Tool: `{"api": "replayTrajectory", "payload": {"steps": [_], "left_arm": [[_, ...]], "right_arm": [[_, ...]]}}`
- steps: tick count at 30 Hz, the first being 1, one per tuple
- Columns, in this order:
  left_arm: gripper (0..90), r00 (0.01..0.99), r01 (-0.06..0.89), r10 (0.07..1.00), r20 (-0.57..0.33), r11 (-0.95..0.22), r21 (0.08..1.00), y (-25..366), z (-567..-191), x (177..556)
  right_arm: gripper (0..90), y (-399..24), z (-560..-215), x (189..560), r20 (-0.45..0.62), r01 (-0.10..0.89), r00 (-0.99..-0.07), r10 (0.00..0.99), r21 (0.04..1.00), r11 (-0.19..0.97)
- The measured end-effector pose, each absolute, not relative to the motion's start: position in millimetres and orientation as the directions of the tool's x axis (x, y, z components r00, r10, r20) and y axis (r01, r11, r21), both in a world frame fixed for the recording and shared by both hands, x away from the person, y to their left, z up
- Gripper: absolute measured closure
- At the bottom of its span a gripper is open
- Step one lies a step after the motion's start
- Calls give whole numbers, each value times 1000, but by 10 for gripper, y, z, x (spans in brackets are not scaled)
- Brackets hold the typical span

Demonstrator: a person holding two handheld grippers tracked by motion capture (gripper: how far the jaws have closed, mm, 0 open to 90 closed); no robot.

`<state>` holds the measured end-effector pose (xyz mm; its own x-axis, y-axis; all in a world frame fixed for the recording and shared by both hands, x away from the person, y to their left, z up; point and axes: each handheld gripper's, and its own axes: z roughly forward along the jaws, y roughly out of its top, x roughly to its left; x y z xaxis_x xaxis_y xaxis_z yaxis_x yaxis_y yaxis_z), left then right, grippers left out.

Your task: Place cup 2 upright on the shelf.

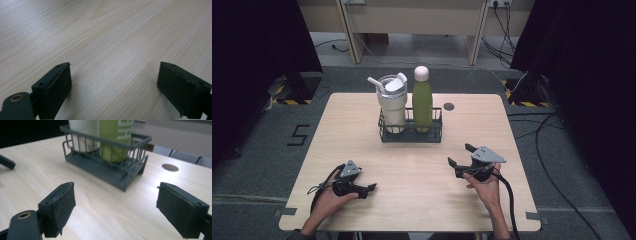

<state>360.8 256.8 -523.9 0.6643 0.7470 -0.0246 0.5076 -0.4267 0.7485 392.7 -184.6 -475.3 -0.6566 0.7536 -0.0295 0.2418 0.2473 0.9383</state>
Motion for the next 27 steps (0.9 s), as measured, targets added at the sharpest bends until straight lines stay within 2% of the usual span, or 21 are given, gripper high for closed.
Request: {"api": "replayTrajectory", "payload": {"steps": [27], "left_arm": [[116, 664, 508, 747, -24, -427, 748, 2568, -5239, 3608]], "right_arm": [[160, -2023, -4984, 3636, -12, 334, -649, 761, 894, 298]]}}
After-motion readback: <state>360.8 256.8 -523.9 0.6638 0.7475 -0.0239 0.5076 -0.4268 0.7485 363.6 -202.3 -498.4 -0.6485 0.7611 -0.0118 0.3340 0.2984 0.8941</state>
